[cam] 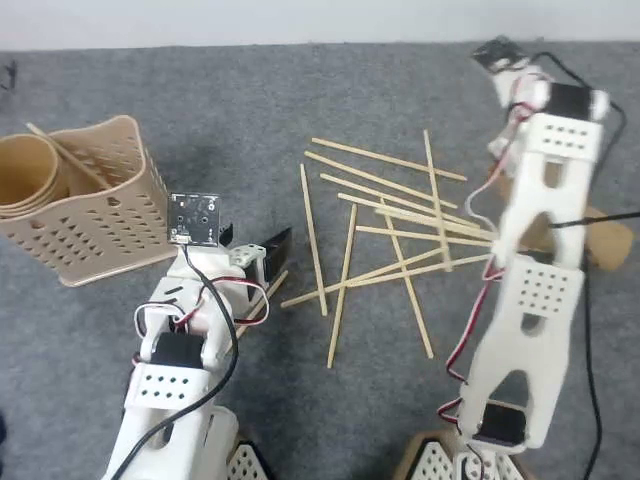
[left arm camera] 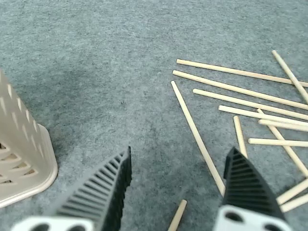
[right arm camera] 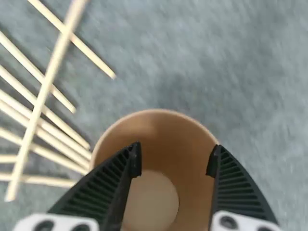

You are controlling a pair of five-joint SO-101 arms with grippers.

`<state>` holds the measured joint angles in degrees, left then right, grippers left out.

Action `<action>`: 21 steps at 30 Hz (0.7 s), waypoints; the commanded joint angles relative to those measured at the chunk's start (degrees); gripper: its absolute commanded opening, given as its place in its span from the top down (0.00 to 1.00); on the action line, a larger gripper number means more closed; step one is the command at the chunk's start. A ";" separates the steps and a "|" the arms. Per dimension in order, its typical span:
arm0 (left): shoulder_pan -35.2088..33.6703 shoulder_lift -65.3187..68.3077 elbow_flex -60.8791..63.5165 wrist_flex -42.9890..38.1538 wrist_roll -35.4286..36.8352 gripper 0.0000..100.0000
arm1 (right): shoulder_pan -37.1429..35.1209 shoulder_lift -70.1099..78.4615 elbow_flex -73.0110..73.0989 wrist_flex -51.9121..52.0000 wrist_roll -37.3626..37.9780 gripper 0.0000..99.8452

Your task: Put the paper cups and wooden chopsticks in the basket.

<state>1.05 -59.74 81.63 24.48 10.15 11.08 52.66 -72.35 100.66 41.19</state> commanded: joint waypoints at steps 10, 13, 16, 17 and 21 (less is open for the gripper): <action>0.18 -0.79 -0.31 -1.23 0.44 0.71 | 4.09 -32.66 35.34 2.24 4.75 0.76; 0.18 -0.79 -0.31 -1.05 0.44 0.71 | 6.02 -37.58 43.78 2.15 7.30 0.76; 0.18 -0.79 -0.31 -0.97 0.44 0.71 | 8.75 -40.92 49.05 2.15 8.00 0.76; 0.18 -0.79 -0.31 -0.97 0.44 0.71 | 9.71 -41.80 49.41 2.07 8.00 0.76; 0.26 -0.79 -0.31 -0.97 0.44 0.71 | 11.38 -45.49 48.70 -0.04 8.00 0.76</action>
<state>1.05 -59.74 81.63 24.48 10.15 21.36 12.57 -22.95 100.66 48.40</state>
